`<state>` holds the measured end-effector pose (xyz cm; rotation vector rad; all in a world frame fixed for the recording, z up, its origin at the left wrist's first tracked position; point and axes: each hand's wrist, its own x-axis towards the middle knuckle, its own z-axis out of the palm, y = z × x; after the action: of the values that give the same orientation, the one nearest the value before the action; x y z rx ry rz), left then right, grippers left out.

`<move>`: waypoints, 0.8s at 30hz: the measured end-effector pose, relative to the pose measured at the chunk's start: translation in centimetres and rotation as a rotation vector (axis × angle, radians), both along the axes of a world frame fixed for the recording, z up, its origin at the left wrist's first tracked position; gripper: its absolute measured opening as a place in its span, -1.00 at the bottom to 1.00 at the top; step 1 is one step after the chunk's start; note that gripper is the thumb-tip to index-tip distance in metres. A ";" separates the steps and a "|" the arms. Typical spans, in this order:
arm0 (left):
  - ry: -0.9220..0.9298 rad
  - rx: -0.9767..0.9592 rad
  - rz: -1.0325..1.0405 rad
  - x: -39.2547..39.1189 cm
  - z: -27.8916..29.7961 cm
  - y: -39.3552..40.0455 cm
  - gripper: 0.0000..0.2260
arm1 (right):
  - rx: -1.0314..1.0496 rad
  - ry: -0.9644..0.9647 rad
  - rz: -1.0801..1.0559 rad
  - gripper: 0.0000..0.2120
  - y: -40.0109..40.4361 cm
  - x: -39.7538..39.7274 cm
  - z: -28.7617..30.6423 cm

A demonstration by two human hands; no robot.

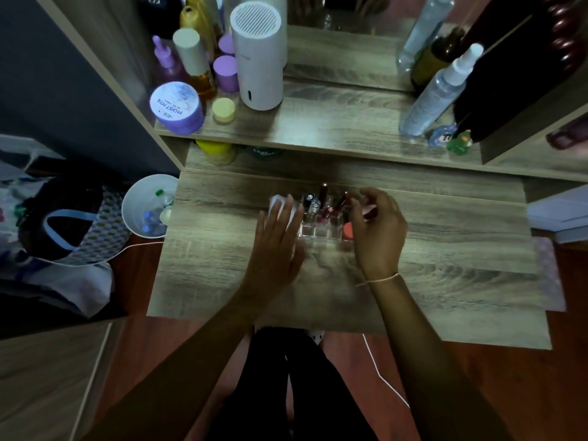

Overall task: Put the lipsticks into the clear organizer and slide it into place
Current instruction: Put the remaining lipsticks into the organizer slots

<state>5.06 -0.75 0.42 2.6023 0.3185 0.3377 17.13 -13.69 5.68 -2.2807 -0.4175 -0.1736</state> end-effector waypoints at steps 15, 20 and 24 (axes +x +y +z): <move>0.141 0.134 -0.087 6.4 1.2 1.4 -0.46 | -0.277 0.161 0.175 -0.71 0.0 2.8 -2.3; 0.124 0.170 -0.117 6.6 1.0 1.3 -0.47 | -0.276 0.165 0.168 -0.73 0.2 3.0 -2.3; 0.100 0.169 -0.120 6.5 1.0 1.1 -0.48 | -0.290 0.179 0.186 -0.74 0.1 3.1 -2.4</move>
<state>11.57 0.33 1.40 2.7957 0.1727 0.2004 20.27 -13.55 3.30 -2.4961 -0.5887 0.1962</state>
